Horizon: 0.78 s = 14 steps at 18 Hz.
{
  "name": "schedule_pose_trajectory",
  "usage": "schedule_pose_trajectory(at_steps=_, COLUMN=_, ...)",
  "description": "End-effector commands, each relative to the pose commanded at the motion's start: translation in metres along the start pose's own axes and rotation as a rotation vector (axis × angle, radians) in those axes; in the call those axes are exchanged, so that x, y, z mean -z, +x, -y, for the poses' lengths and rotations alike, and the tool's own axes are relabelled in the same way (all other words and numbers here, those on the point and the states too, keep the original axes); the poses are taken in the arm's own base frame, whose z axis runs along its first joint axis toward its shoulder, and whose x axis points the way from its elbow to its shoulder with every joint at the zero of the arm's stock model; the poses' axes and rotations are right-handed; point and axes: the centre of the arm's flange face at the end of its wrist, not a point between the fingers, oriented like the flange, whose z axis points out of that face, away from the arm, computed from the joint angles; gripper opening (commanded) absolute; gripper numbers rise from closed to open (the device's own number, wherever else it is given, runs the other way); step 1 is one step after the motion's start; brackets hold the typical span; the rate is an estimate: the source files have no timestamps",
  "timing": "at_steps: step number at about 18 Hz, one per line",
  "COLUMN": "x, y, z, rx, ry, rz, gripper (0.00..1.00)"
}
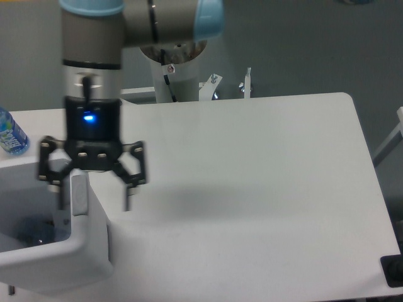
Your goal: Place the trash in the trash can
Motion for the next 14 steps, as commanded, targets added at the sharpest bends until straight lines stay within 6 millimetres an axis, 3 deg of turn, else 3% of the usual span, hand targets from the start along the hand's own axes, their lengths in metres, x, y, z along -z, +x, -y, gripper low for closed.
schedule_pose_trajectory(at_steps=4, x=0.014, y=-0.042, z=-0.023, rx=-0.179, ry=-0.080, rz=0.124, gripper=1.00)
schedule_pose_trajectory(at_steps=12, x=0.045, y=-0.099, z=-0.076, rx=-0.552, ry=-0.315, rz=0.093, gripper=1.00)
schedule_pose_trajectory(at_steps=14, x=0.053, y=-0.116, z=-0.084, rx=-0.551, ry=-0.325, rz=0.105, gripper=1.00)
